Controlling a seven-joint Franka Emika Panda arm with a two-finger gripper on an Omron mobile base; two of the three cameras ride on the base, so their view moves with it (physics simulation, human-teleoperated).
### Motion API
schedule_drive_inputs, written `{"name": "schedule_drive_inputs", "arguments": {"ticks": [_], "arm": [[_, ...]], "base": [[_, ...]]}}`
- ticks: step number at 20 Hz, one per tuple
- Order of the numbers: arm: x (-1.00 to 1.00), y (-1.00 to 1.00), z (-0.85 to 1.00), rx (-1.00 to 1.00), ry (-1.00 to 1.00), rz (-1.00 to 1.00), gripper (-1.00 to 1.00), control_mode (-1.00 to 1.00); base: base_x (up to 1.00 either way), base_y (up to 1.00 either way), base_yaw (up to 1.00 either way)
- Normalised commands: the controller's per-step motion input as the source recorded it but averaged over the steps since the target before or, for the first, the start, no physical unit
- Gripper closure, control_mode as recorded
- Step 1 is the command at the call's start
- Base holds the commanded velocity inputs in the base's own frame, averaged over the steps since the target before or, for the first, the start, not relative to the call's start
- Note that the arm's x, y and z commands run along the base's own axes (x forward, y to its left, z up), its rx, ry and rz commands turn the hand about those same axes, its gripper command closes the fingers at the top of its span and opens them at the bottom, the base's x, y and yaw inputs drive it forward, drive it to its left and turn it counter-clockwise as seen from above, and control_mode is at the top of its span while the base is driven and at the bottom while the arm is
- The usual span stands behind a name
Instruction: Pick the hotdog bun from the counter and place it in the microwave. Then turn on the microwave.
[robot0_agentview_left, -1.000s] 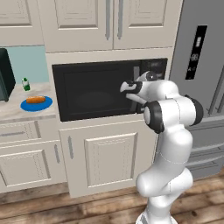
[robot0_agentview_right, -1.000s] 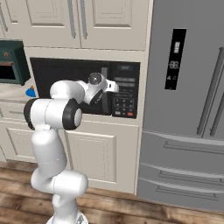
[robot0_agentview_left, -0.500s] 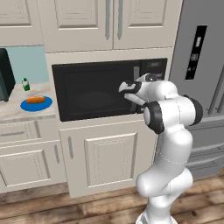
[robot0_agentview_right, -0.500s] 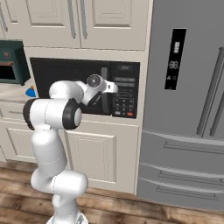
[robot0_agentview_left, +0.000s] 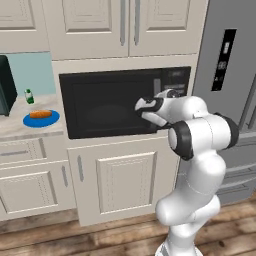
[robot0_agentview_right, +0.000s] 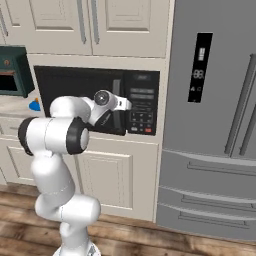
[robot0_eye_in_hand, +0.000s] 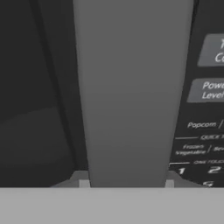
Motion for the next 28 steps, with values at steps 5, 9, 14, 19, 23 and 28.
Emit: {"name": "schedule_drive_inputs", "arguments": {"ticks": [5, 9, 14, 19, 23, 28], "arm": [[-0.73, 0.32, 0.00, 0.00, 0.00, -0.06, 1.00, -1.00], [-0.90, 0.35, 0.00, 0.00, 0.00, -0.09, 1.00, -1.00], [-0.78, 0.38, 0.11, 0.00, 0.00, -0.08, 1.00, -1.00], [-0.37, 0.40, 0.24, 0.01, 0.00, -0.02, 1.00, -1.00], [-0.24, 0.54, 0.22, 0.04, 0.00, 0.00, -1.00, -1.00], [-0.50, 0.37, 0.31, 0.06, 0.00, 0.00, -1.00, -1.00]], "base": [[0.00, 0.00, 0.00], [0.00, 0.00, 0.00], [0.00, 0.00, 0.00], [0.00, 0.00, 0.00], [0.00, 0.00, 0.00], [0.00, 0.00, 0.00]]}}
